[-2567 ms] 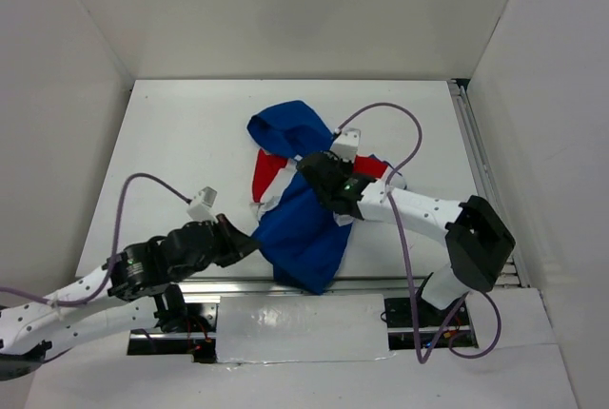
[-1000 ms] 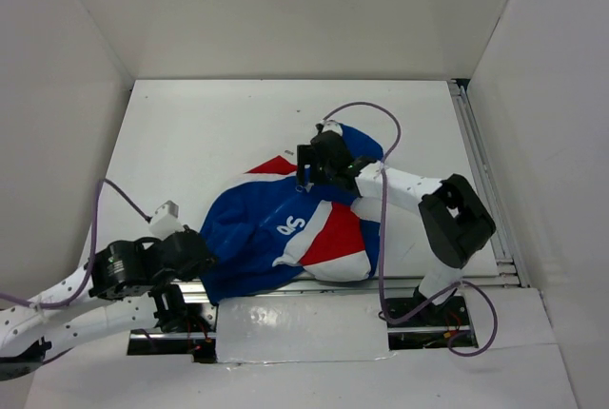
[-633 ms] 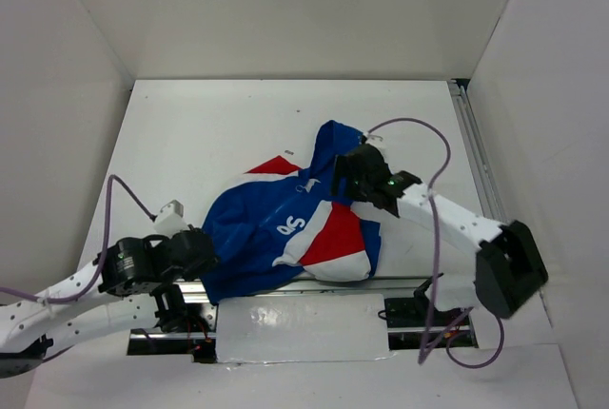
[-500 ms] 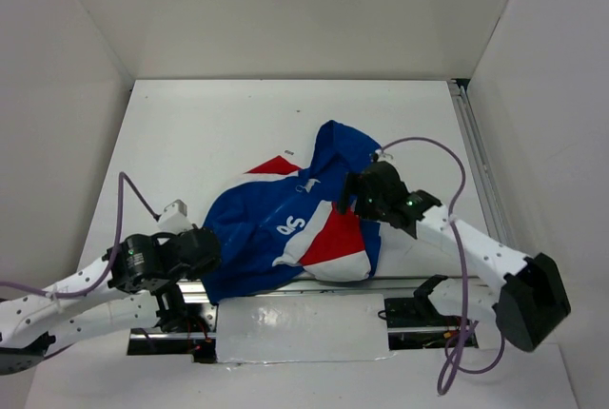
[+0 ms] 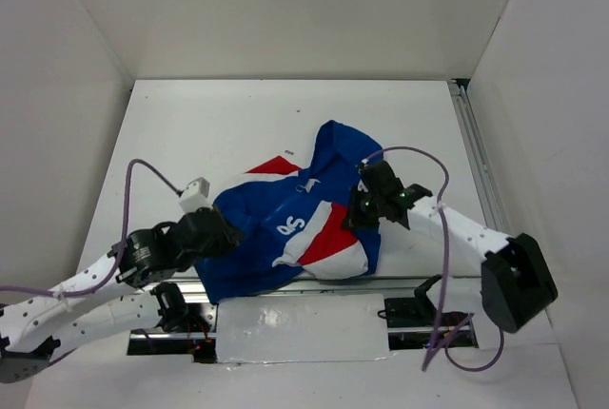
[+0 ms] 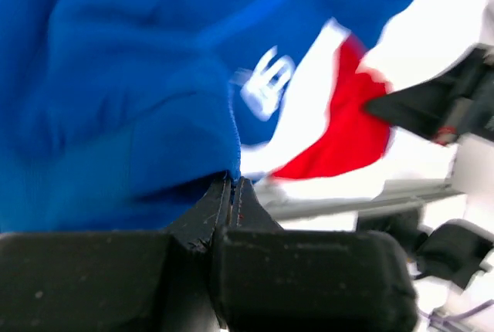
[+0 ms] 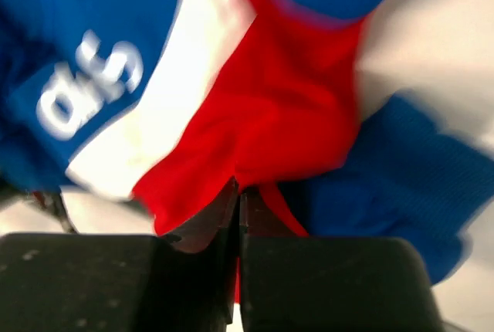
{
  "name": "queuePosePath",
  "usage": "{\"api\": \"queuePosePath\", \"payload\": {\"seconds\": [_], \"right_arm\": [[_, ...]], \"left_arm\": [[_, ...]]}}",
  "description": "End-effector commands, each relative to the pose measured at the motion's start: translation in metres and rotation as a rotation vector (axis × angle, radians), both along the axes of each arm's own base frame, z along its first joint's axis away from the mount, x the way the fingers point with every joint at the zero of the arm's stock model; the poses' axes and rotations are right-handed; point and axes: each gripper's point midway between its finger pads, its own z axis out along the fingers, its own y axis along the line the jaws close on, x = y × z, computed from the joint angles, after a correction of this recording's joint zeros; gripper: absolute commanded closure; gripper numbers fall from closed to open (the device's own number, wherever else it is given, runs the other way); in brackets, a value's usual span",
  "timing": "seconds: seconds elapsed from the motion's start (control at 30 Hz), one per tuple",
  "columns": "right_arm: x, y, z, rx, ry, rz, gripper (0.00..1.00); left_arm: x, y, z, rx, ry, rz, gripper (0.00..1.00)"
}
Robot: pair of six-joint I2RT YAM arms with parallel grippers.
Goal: Zip up the jacket
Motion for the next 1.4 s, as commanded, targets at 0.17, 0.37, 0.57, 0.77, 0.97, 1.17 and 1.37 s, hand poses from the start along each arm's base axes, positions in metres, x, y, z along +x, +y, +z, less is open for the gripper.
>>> {"api": "queuePosePath", "payload": {"seconds": [0.17,0.37,0.57,0.77,0.97,1.17,1.37], "right_arm": [[0.173,-0.045,0.184,0.073,-0.465,-0.265,1.00],[0.246,-0.062,0.386,0.176,-0.862,-0.258,1.00],[0.201,-0.132,0.581,0.372,-1.363,-0.382,1.00],[0.199,-0.143,0.489,0.207,-1.181,-0.342,0.97],[0.194,-0.128,0.227,0.168,-0.639,-0.301,0.87],[0.162,-0.135,0.044,0.022,-0.139,-0.408,0.60],[0.159,-0.134,0.075,-0.126,-0.239,-0.496,0.09]], "left_arm": [[0.147,-0.039,0.142,-0.354,-0.426,-0.360,1.00],[0.245,-0.006,0.244,-0.271,-0.598,-0.402,1.00],[0.244,0.069,0.348,-0.240,-0.822,-0.367,1.00],[0.231,0.080,0.315,-0.195,-0.766,-0.334,1.00],[0.228,0.082,0.145,-0.214,-0.406,-0.172,1.00],[0.210,0.089,0.021,-0.195,-0.086,-0.059,0.77],[0.203,0.091,0.040,-0.140,-0.106,-0.030,0.01]]}}
